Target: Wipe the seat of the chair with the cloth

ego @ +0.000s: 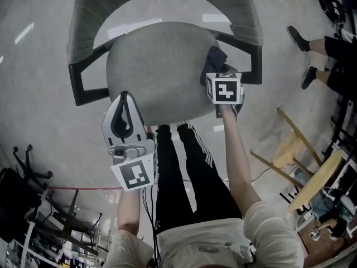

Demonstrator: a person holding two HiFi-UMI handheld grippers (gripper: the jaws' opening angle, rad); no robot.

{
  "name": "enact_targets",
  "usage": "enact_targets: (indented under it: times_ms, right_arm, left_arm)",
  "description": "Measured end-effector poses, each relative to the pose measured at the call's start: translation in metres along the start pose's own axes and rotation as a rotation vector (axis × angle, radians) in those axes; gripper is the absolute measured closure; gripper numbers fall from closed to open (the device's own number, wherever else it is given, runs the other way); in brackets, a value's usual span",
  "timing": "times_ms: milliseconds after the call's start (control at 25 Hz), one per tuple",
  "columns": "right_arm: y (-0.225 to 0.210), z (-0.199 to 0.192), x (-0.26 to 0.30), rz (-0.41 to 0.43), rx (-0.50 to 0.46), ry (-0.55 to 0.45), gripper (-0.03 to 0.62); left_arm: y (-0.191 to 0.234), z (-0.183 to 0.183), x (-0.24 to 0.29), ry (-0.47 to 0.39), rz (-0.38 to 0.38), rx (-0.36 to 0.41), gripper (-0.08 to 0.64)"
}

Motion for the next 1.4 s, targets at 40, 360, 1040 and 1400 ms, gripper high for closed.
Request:
enact_targets:
  times_ms: [40,360,1040,1400]
  right_arm:
    - [-0.001,0.0,-0.001,-0.016,-0.001,0.0,0.543]
    - [-0.003,0.001,-0.003,-0.087,-0.072,0.013,0.543]
    - [0.141,0.044,-0.015,0.486,0.092,-0.283,0.543]
    - [0.286,0.013,0.01,0.865,0.058,-0.142,0.543]
  left_arm:
    - [0.0,0.0,0.0,-0.001,0.001,-0.001,0.545]
    - [0.007,-0.004,-0.008,0.018,0.004,0.005,0.545]
    - [0.061,0.003,-0.03,-0.006,0.116,0.006,0.545]
    - [0.091,-0.002,-0.051,0.017,0.21,0.002,0.545]
Point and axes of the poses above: the fingertips, and each gripper's own axes: x forward along the fingers, y to its left, z out of its top, the point moved 6 cm from there along -x, backward along the fingers, and after that the axes turned 13 degrees about z, right-handed, at the moved point
